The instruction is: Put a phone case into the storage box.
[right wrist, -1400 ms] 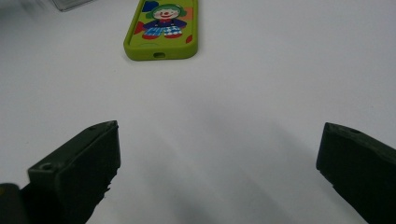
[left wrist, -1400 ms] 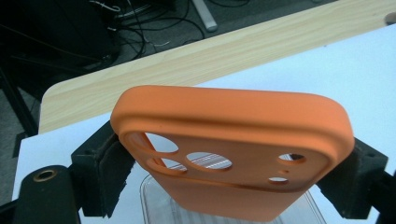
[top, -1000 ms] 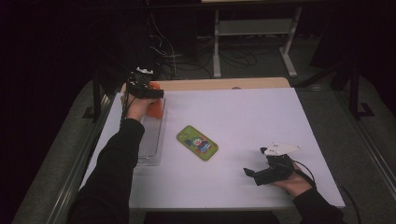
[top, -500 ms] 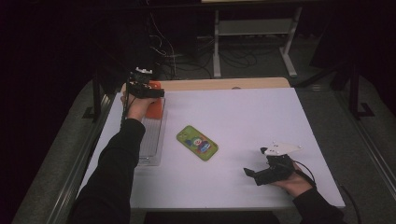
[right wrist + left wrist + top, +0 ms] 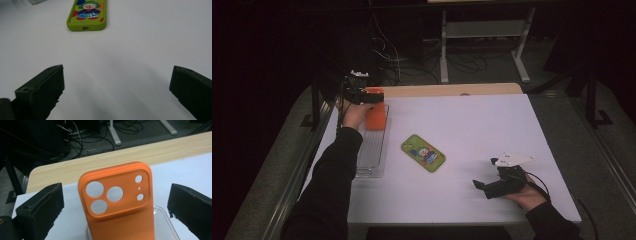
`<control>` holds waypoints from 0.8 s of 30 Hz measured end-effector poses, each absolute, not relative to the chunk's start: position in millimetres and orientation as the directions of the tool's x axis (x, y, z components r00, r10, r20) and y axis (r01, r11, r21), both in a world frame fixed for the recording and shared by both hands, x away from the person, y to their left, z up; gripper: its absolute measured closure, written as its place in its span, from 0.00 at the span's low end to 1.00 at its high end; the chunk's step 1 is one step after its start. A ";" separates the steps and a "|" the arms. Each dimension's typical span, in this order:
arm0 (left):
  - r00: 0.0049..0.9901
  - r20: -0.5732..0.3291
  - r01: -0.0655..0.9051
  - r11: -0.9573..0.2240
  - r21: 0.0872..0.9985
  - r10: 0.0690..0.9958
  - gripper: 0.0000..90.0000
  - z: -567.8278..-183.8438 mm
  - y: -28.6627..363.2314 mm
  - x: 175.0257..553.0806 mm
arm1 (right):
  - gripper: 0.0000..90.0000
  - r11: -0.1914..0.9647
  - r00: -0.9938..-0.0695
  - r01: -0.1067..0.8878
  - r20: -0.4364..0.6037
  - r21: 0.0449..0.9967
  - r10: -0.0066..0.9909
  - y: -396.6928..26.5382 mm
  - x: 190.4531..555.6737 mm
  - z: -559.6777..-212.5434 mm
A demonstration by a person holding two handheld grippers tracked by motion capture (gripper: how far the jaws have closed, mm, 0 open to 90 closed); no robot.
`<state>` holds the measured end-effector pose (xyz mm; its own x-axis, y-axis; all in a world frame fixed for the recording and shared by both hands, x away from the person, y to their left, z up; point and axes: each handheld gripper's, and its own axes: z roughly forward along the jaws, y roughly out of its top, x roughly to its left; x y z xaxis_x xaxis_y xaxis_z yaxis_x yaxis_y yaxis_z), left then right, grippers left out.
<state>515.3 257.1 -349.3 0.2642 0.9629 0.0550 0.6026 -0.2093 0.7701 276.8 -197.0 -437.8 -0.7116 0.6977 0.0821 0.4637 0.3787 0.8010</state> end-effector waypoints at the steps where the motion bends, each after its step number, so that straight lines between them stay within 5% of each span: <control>1: 0.277 0.061 0.602 -0.222 0.767 0.959 0.00 -347.5 258.8 513.6 | 0.00 0.379 -0.714 0.459 0.079 0.804 0.696 -197.1 277.1 -437.8; 24: 0.592 -0.032 0.494 -0.331 0.804 0.805 0.00 -325.2 239.6 444.4 | 0.00 0.376 -0.708 0.466 0.082 0.801 0.702 -193.5 279.4 -436.2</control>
